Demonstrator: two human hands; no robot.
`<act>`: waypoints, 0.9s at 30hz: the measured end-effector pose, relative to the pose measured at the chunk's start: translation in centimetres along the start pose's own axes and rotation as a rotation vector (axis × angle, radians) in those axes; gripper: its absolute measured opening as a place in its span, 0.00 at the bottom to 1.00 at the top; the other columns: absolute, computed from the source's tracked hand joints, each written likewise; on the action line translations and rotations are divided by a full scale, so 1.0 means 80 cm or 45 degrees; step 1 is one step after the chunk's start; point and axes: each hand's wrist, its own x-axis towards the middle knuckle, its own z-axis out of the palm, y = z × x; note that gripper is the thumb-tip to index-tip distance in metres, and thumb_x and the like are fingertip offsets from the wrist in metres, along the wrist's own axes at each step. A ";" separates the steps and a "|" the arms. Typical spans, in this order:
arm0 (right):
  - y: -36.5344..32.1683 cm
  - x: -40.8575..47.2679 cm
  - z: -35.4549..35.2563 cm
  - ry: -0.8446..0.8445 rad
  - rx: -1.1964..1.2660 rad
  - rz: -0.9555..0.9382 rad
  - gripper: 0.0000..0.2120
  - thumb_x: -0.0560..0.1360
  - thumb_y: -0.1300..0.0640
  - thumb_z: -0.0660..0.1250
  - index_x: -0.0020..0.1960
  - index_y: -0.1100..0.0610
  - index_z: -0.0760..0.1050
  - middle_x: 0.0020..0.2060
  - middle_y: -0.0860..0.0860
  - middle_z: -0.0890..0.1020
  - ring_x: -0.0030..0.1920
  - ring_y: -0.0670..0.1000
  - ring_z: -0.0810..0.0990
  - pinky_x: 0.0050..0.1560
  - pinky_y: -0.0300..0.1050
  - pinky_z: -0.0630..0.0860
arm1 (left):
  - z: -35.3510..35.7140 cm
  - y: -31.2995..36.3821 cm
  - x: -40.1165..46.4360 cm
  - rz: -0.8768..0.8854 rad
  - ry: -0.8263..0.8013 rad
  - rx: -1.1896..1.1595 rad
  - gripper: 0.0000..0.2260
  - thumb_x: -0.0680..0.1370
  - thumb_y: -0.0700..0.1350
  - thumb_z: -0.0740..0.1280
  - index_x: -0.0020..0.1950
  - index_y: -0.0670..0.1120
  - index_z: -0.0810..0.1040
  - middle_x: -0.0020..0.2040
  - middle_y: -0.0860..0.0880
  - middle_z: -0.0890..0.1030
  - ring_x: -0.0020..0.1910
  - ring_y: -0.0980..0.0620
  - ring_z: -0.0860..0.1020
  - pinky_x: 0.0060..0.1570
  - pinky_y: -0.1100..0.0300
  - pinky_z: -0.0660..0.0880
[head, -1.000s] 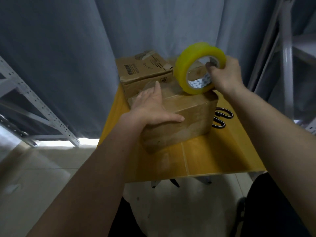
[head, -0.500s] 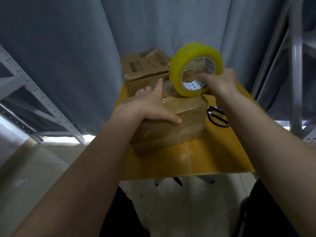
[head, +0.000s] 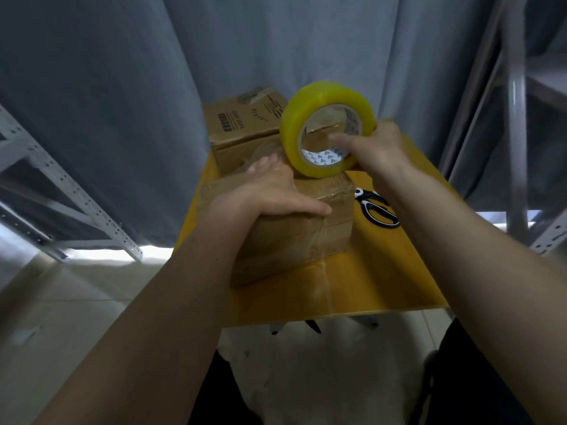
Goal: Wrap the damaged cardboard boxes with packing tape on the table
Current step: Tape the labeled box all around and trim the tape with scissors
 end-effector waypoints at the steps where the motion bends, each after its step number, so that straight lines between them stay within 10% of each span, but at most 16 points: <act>1: 0.002 -0.001 0.000 -0.027 0.014 0.035 0.07 0.70 0.56 0.76 0.42 0.51 0.78 0.42 0.49 0.84 0.47 0.53 0.84 0.51 0.54 0.81 | 0.000 0.002 -0.001 -0.008 -0.003 -0.007 0.56 0.61 0.75 0.70 0.80 0.50 0.53 0.78 0.46 0.57 0.76 0.43 0.56 0.73 0.49 0.56; 7: -0.018 0.007 -0.021 -0.018 0.064 0.047 0.01 0.76 0.57 0.68 0.45 0.54 0.77 0.39 0.51 0.81 0.43 0.55 0.83 0.31 0.50 0.82 | 0.000 0.000 -0.006 0.015 0.000 -0.045 0.57 0.61 0.75 0.69 0.80 0.53 0.45 0.79 0.47 0.55 0.77 0.45 0.54 0.74 0.49 0.53; 27: 0.047 0.014 -0.076 0.119 0.064 0.240 0.07 0.76 0.62 0.68 0.54 0.61 0.77 0.52 0.57 0.80 0.57 0.59 0.79 0.60 0.59 0.76 | 0.003 -0.001 -0.009 0.088 -0.058 0.107 0.46 0.66 0.77 0.61 0.75 0.69 0.40 0.79 0.49 0.53 0.76 0.44 0.53 0.74 0.43 0.51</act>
